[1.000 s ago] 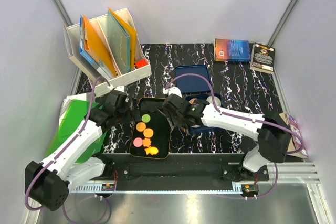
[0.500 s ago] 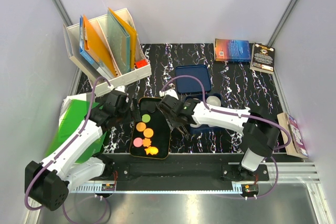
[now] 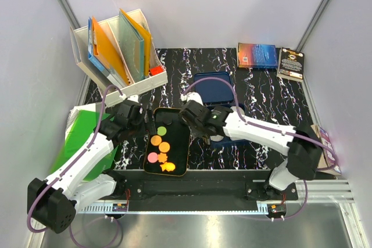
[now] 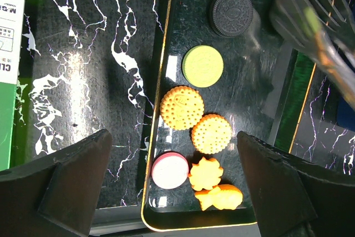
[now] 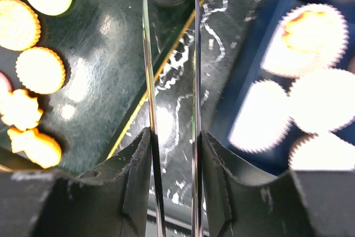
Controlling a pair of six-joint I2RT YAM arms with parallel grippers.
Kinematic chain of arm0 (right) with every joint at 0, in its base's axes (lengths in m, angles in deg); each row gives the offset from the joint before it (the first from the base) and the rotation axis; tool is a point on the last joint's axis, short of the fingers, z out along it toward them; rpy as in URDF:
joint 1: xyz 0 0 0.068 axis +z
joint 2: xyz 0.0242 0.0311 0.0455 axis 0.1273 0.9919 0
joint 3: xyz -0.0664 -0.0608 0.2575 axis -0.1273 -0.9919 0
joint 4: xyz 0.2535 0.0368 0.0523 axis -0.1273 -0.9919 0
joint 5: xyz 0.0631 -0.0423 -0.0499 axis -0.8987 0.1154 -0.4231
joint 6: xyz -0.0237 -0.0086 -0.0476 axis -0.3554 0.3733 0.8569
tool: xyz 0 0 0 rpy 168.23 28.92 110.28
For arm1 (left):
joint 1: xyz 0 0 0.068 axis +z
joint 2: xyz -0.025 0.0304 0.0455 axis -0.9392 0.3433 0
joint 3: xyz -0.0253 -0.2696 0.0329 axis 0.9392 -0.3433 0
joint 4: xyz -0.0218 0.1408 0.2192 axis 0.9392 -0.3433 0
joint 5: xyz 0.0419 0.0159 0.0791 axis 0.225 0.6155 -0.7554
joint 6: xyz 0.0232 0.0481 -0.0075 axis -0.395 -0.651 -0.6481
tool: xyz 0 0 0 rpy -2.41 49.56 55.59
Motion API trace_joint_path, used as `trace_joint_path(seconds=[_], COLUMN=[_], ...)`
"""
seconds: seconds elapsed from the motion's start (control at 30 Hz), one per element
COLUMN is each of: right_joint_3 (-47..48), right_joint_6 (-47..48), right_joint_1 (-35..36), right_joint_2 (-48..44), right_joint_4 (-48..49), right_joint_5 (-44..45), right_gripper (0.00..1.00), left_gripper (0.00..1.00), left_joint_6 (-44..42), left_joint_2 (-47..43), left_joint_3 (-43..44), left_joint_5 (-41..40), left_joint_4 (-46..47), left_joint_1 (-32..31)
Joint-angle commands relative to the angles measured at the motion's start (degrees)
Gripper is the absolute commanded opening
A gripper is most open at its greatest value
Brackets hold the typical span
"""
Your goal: Pack the cookies
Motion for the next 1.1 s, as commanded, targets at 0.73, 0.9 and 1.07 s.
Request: trace_joint_path(seconds=[0.73,0.9,1.07], right_joint_3=[-8.4,-9.4,-10.0], right_joint_6=[-10.4,-11.5,-12.0], right_joint_1=[-7.0,-6.8,-6.9], right_joint_2=[-30.4,-31.4,-30.6], right_joint_4=[-21.6,-21.6,-21.7], right_joint_5=[11.9,10.8,10.2], right_gripper=[0.38,0.38,0.39], left_gripper=[0.99,0.99,0.99], left_joint_6=[0.3,0.3,0.3], left_joint_2=[-0.5,-0.3,-0.6], left_joint_3=[0.1,0.2,0.2], left_joint_5=[0.8,0.8,0.8], left_joint_4=[1.5,1.5,1.5], left_joint_1=[-0.6,-0.6,-0.8])
